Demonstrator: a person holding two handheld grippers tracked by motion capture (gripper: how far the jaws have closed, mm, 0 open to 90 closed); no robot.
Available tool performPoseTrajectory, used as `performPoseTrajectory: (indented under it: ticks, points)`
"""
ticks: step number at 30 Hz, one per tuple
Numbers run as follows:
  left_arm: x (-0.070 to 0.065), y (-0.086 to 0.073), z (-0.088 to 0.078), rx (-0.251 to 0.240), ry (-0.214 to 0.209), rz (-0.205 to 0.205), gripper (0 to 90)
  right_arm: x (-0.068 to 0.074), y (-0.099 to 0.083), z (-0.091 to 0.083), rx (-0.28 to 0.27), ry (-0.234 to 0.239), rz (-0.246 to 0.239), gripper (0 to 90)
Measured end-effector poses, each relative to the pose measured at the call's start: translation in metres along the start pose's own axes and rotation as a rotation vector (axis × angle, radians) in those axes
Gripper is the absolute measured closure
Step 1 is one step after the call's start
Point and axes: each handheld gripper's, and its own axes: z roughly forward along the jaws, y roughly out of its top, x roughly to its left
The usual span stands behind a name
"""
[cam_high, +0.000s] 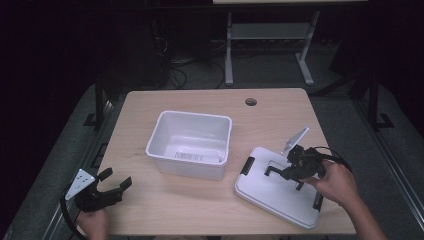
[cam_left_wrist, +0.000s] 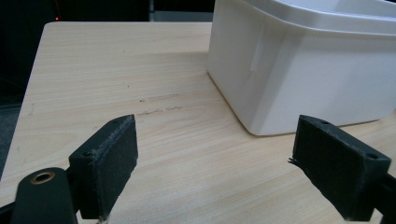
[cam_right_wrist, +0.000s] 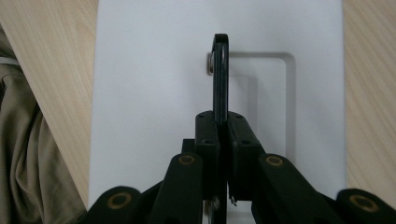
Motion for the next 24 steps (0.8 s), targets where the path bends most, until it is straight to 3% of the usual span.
performPoseTrajectory:
  ticks: [24]
  points:
    - [0.000,0.000,0.001,0.002,0.002,-0.003,13.2,0.003,0.012,-0.035,-0.026,-0.029,-0.022,84.4]
